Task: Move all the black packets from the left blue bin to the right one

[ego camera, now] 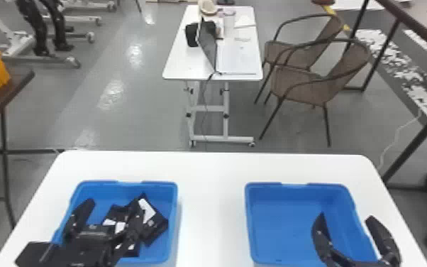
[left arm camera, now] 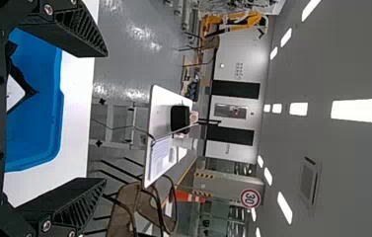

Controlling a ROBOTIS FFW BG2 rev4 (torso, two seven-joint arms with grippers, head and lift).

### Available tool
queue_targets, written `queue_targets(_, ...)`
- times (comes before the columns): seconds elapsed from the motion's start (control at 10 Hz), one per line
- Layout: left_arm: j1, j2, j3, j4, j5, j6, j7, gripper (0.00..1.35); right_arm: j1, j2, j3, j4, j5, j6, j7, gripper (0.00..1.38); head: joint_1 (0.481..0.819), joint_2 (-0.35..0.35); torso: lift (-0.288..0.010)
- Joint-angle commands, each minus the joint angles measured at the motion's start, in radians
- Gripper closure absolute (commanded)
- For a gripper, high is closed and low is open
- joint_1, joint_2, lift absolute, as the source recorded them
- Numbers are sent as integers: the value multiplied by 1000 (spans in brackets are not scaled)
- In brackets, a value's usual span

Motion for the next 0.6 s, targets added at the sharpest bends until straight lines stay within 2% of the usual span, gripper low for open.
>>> queue_targets(0.0, -1, 0, 0, 0, 2, 2, 0, 121, 0, 1, 0, 1, 0, 0, 0, 78, 695, 11, 0)
queue_targets(0.5, -7, 0, 2, 0, 17, 25, -9, 121, -3, 1, 1, 3, -5, 0, 0, 79, 695, 10, 0)
